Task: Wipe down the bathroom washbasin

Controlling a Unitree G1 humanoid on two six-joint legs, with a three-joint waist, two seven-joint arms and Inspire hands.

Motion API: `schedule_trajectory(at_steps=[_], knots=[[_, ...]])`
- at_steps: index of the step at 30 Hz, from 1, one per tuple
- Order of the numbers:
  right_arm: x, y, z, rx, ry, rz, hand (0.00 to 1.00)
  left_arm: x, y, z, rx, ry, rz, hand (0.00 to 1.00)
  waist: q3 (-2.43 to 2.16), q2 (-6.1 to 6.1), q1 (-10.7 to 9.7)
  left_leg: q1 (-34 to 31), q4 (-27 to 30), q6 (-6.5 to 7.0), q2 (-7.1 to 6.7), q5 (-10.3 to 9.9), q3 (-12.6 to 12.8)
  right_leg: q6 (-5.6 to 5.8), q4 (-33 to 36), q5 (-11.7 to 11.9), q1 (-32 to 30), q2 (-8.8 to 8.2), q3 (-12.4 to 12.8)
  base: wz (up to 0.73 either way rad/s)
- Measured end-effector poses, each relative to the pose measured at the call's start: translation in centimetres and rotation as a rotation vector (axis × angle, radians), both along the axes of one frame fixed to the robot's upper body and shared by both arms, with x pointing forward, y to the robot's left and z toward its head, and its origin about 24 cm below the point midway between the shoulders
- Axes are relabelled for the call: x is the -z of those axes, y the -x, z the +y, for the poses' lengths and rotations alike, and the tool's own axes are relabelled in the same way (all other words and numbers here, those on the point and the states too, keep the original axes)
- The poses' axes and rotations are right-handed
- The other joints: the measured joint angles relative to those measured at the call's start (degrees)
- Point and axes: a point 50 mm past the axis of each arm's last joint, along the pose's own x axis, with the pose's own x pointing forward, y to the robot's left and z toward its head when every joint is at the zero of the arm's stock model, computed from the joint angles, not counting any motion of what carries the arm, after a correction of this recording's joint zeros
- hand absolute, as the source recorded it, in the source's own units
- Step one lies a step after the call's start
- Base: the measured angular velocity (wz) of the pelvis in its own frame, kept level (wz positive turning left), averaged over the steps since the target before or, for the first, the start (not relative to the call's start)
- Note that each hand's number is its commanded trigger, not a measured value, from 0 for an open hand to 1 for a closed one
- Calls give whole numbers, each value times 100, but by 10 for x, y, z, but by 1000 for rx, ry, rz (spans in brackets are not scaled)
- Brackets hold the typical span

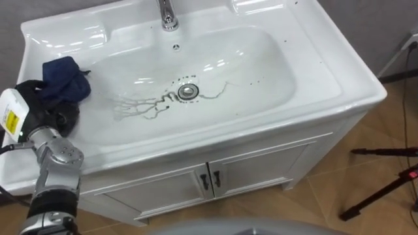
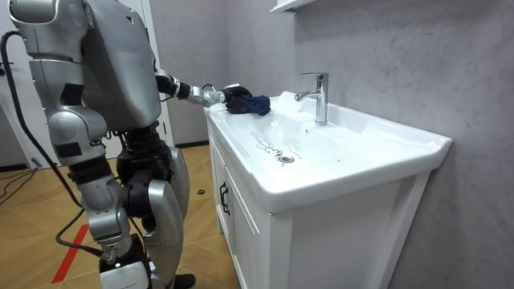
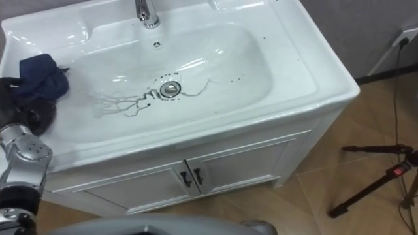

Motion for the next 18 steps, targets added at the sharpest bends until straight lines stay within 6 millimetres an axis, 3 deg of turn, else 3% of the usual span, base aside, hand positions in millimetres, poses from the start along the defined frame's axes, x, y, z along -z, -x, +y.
schedule_trajectory(at_steps=[1,3,13,18], knots=[[0,-3,1,-6,-1,-16,0,-4,-3,-2,8,-4,-22,100,43,-20,0,-28,7,-6,0,3,-22,-5,-11,3,-11,2,-18,13],[0,-5,1,-14,6,-30,0,-9,-6,-5,18,-6,-48,100,73,-34,2,-94,22,-10,1,5,-62,-8,-17,5,-52,1,-57,10],[1,-1,4,-44,-16,-47,0,-55,-29,-41,181,-52,-321,100,71,48,7,-168,2,-12,6,10,-83,-7,-15,8,-148,-7,-95,2],[2,8,6,-39,-44,-23,0,-64,-32,-56,264,-115,-340,100,83,28,-21,-104,-9,-12,13,10,-79,-7,-22,8,-84,-3,-100,0]])
